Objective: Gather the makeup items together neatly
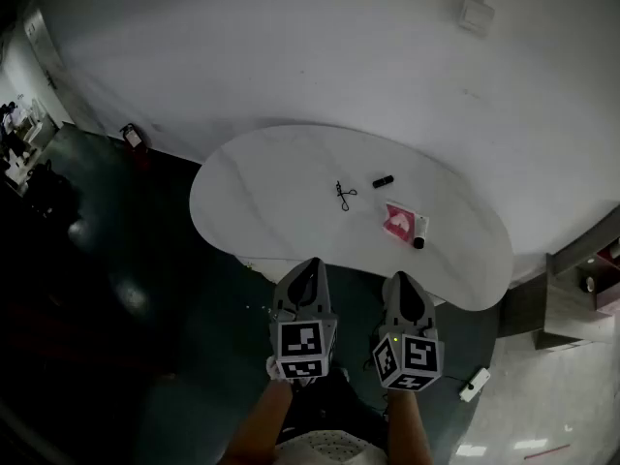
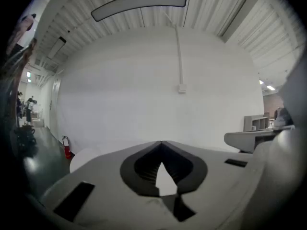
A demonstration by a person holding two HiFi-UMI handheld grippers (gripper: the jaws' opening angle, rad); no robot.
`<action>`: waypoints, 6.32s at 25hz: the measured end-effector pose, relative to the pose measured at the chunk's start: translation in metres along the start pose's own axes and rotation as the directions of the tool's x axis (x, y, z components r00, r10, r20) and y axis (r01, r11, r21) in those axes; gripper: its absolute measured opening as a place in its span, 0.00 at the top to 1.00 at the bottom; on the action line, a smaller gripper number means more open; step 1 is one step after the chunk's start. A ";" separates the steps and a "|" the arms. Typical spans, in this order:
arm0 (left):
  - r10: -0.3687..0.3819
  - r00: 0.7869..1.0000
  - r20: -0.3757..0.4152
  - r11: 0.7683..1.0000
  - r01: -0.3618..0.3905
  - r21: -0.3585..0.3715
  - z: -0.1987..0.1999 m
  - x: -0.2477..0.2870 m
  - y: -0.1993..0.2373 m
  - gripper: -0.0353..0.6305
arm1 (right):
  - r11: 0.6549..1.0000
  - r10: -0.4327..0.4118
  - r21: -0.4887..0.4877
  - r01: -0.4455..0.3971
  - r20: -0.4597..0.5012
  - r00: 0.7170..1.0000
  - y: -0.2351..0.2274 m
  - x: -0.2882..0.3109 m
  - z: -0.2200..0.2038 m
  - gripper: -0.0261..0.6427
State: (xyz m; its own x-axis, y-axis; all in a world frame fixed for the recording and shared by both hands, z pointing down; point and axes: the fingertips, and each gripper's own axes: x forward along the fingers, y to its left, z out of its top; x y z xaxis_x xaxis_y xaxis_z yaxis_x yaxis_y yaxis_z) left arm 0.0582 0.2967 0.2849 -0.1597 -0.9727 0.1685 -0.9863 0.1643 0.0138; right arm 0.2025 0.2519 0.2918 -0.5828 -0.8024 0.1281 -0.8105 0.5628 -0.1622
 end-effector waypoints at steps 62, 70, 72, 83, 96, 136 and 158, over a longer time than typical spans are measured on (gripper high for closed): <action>0.094 0.987 -0.129 0.988 -0.108 -0.114 -0.037 0.185 0.145 0.89 | 0.995 0.069 -0.050 -0.083 -0.236 0.969 0.033 0.243 -0.058 0.92; 0.069 0.983 -0.170 0.985 -0.095 -0.144 -0.051 0.217 0.173 0.89 | 0.993 0.033 -0.096 -0.066 -0.308 0.951 0.040 0.284 -0.081 0.92; 0.064 0.982 -0.178 0.985 -0.090 -0.145 -0.055 0.224 0.177 0.89 | 0.992 0.025 -0.105 -0.063 -0.324 0.946 0.039 0.292 -0.086 0.92; 0.057 0.974 -0.220 0.983 -0.094 -0.161 -0.071 0.251 0.183 0.89 | 0.992 -0.015 -0.119 -0.033 -0.385 0.923 0.020 0.321 -0.100 0.90; 0.126 0.945 -0.303 0.977 -0.171 -0.126 -0.094 0.272 0.178 0.89 | 0.980 0.046 -0.139 -0.140 -0.531 0.846 -0.002 0.354 -0.144 0.89; 0.152 0.888 -0.434 0.969 -0.220 -0.110 -0.133 0.320 0.170 0.89 | 0.916 0.078 -0.210 -0.341 -0.742 0.666 -0.012 0.375 -0.221 0.92; 0.082 0.904 -0.420 0.979 -0.151 -0.134 -0.125 0.329 0.200 0.89 | 0.998 -0.012 0.035 0.047 -0.657 0.754 0.024 0.421 -0.185 0.93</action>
State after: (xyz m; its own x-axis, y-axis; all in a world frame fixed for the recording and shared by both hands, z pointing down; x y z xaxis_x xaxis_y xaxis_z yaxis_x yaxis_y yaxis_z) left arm -0.1865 0.0304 0.4666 -0.2075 -0.7968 0.5675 -0.9364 0.3296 0.1203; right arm -0.0735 -0.0356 0.5227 -0.4676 -0.4812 0.7414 -0.8344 0.5172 -0.1906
